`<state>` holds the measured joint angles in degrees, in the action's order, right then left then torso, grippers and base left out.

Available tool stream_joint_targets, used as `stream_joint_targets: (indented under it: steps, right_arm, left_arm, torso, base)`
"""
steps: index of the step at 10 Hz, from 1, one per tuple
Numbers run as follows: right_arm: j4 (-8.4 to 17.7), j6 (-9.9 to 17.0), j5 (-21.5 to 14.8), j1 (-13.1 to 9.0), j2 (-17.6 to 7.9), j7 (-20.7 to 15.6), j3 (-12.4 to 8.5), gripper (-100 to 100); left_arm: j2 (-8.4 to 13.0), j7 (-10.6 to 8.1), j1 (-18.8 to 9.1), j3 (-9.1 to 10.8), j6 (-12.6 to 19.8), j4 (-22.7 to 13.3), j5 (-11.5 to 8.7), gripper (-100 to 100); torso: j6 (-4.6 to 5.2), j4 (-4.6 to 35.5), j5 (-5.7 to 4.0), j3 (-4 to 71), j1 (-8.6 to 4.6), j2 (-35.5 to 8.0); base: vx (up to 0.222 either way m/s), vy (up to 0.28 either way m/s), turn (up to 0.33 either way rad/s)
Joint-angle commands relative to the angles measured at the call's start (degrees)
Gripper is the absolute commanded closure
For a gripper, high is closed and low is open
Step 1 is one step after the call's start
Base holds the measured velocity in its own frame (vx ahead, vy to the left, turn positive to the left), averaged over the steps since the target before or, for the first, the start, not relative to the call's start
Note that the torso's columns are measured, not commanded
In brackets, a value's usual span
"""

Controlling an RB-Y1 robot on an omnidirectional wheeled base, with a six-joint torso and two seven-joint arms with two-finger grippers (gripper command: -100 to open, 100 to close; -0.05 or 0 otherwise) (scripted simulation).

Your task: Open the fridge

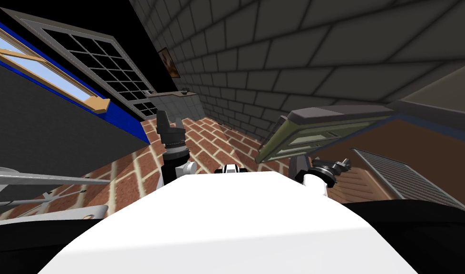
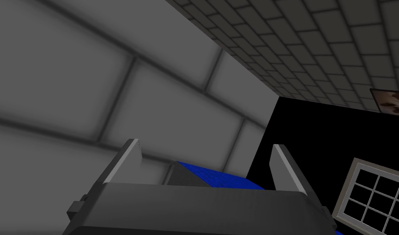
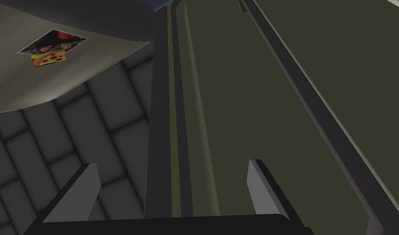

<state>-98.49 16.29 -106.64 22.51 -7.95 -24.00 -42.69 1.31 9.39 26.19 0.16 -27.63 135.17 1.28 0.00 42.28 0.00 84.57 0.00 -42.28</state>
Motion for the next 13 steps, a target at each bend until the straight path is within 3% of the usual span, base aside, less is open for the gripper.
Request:
stream_joint_targets:
  steps: [1, 8, 13]
  right_arm:
    - [2.8, 2.6, -0.3, -3.4, -0.6, 0.6, 1.8, -100]
    - [10.1, 9.7, -1.0, -12.9, -1.8, 2.3, 6.8, -100]
    - [15.2, 14.9, -1.5, -19.6, 0.1, 3.5, 10.3, -100]
  left_arm:
    - [0.0, 0.0, 0.0, 0.0, 0.0, 0.0, 0.0, 0]
    - [0.0, 0.0, 0.0, 0.0, 0.0, 0.0, 0.0, 0]
    - [0.0, 0.0, 0.0, 0.0, 0.0, 0.0, 0.0, 0]
  torso:
    - [0.0, 0.0, 0.0, 0.0, 0.0, 0.0]
    - [-0.01, 0.0, 0.0, 0.0, 0.01, 0.0]
    - [0.0, 0.0, 0.0, 0.0, 0.01, 0.0]
  base:
    - [-0.019, -0.018, 0.038]
    - [-0.024, -0.021, 0.049]
    - [-0.027, -0.022, 0.048]
